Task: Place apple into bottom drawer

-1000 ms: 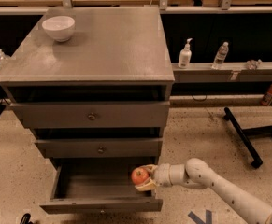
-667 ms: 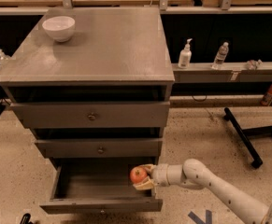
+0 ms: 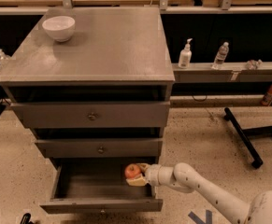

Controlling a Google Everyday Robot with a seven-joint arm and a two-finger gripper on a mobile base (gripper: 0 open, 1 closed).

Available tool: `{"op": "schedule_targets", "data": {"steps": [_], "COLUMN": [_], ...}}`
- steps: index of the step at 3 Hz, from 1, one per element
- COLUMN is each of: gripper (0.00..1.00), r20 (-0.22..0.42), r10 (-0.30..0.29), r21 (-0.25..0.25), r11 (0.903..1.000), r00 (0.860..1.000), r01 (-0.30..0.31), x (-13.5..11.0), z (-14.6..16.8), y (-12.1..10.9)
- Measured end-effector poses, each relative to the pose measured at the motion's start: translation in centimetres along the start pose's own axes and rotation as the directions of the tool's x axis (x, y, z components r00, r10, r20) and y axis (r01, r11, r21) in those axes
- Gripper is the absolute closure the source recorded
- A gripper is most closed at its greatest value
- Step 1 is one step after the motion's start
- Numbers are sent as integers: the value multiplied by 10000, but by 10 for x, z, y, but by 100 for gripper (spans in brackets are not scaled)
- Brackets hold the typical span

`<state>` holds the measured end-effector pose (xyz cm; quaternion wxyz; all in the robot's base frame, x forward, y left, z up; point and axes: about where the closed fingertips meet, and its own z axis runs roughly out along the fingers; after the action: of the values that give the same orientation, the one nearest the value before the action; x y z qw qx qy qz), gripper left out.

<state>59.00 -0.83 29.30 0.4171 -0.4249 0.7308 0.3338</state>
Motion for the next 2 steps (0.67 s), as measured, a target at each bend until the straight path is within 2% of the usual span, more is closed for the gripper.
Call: {"op": "schedule_targets", "data": {"steps": [1, 2], "gripper": [100, 100], "r20": [6, -189], "r10": [77, 34], "r21": [83, 72], "r11": [9999, 10000], "r00": [10000, 9998], "r01": [-77, -33], "x": [1, 18], "z": [2, 13], "y": [-2, -8]}}
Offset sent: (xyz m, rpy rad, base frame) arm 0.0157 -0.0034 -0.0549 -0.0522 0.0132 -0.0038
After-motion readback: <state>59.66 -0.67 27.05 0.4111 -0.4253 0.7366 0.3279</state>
